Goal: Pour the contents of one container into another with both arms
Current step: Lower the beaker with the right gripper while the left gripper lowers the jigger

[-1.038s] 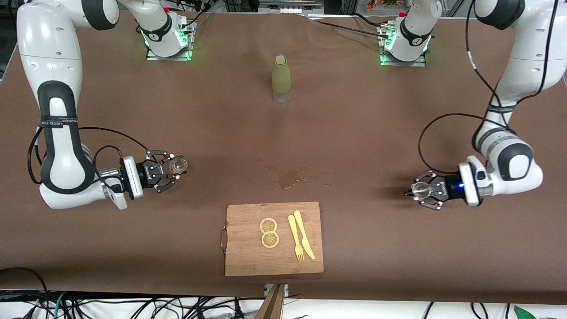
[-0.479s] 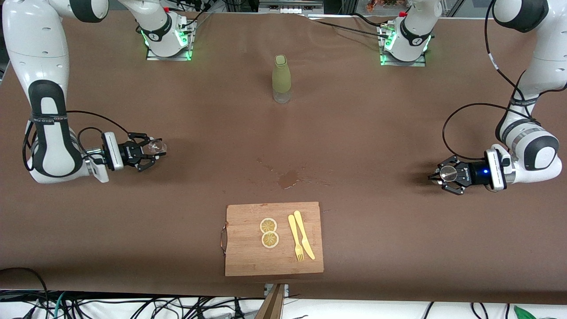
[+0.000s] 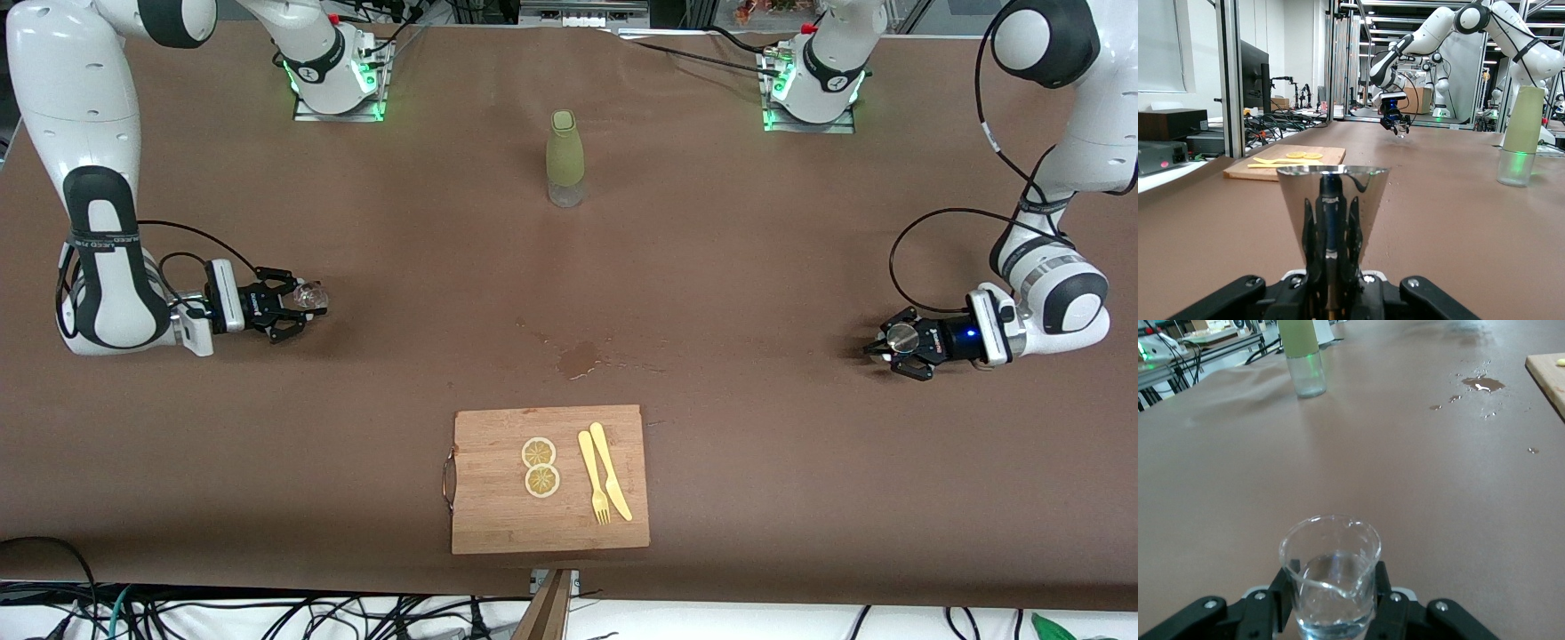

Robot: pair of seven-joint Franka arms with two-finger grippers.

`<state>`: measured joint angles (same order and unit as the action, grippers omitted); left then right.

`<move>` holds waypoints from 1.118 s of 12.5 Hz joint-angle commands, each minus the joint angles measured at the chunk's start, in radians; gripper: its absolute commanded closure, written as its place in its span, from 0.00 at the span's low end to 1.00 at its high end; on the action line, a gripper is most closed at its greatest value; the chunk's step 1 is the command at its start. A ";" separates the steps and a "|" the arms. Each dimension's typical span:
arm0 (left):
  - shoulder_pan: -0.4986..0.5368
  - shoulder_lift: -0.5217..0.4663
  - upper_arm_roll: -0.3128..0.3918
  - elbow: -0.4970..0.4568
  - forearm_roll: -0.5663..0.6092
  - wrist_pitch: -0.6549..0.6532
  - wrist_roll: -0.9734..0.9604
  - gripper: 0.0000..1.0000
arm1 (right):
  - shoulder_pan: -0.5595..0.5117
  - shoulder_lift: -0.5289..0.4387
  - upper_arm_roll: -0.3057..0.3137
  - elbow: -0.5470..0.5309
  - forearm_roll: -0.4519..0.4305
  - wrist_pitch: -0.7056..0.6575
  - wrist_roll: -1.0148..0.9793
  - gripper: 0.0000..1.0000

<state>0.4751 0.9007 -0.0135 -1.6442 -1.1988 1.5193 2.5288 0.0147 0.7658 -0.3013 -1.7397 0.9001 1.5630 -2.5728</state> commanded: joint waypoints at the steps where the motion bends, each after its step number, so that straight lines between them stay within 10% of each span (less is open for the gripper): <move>1: 0.013 0.026 0.006 0.003 0.007 -0.030 0.039 1.00 | -0.019 0.010 0.005 -0.009 -0.010 0.015 -0.046 0.82; 9: 0.022 0.057 0.030 -0.002 0.007 -0.068 0.041 1.00 | -0.021 0.047 0.005 0.035 -0.009 0.048 -0.052 0.79; 12: 0.022 0.066 0.032 -0.002 0.005 -0.068 0.073 0.83 | -0.022 0.055 0.005 0.039 -0.007 0.046 -0.055 0.78; 14: 0.023 0.069 0.033 -0.002 0.005 -0.068 0.076 0.76 | -0.030 0.059 0.005 0.039 -0.009 0.043 -0.053 0.31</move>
<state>0.4936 0.9668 0.0149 -1.6459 -1.1988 1.4752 2.5705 0.0030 0.8050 -0.3021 -1.7248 0.8996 1.6133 -2.6128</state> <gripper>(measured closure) 0.784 0.507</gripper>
